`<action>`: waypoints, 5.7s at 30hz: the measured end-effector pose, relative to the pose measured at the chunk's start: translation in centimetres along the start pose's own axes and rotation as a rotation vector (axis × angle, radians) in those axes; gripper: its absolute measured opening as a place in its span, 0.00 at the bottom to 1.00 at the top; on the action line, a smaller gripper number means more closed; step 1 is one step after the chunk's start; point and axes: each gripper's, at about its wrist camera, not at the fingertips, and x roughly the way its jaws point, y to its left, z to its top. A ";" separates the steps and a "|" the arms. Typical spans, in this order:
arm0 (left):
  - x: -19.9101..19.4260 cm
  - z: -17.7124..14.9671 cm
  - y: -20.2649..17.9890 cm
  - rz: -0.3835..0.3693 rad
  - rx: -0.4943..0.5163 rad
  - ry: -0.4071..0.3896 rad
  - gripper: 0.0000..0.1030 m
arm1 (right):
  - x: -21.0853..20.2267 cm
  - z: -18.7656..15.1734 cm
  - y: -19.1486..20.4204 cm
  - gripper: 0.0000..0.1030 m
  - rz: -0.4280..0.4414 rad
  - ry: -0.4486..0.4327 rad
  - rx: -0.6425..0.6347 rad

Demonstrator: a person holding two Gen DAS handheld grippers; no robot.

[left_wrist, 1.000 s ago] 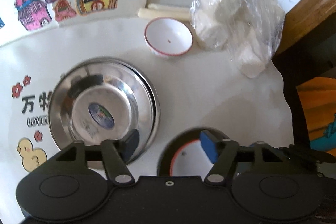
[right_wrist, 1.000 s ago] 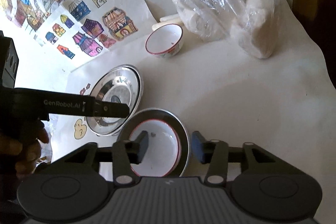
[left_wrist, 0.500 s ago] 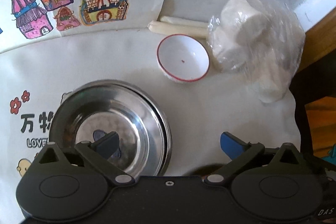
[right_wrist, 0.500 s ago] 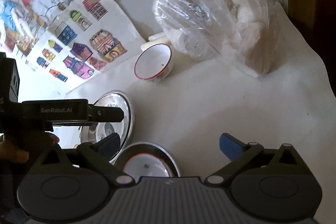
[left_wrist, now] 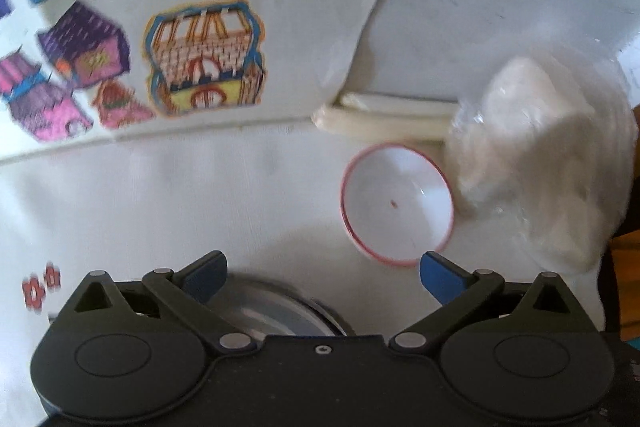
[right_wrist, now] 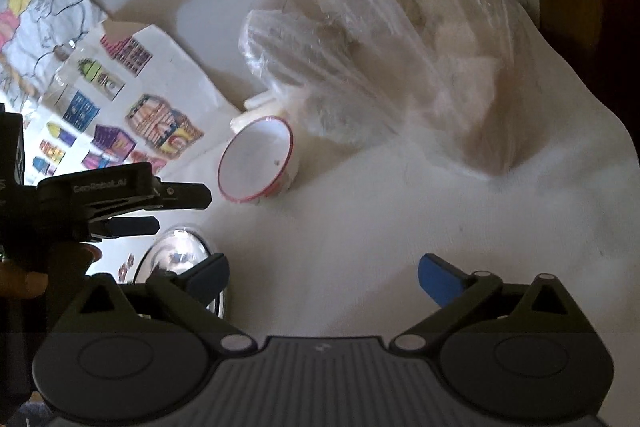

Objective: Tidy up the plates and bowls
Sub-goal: 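Move both grippers to the second white red-rimmed bowl, then close both grippers on the rim of the second white bowl, then lift the second white bowl with both grippers and lower it into the stacked bowls, then open both grippers and release the white bowl inside the dark grey bowl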

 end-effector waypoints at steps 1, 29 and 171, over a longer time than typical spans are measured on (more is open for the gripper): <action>0.3 0.5 0.0 0.004 0.012 -0.002 0.99 | 0.4 0.3 0.1 1.00 0.000 -0.005 0.004; 4.5 4.7 -2.2 0.105 0.210 0.034 0.91 | 6.5 3.7 3.5 0.74 -0.052 -0.033 0.016; -5.4 -15.2 -6.3 -0.134 0.214 0.252 0.23 | -5.4 -10.8 4.1 0.23 -0.096 0.184 -0.147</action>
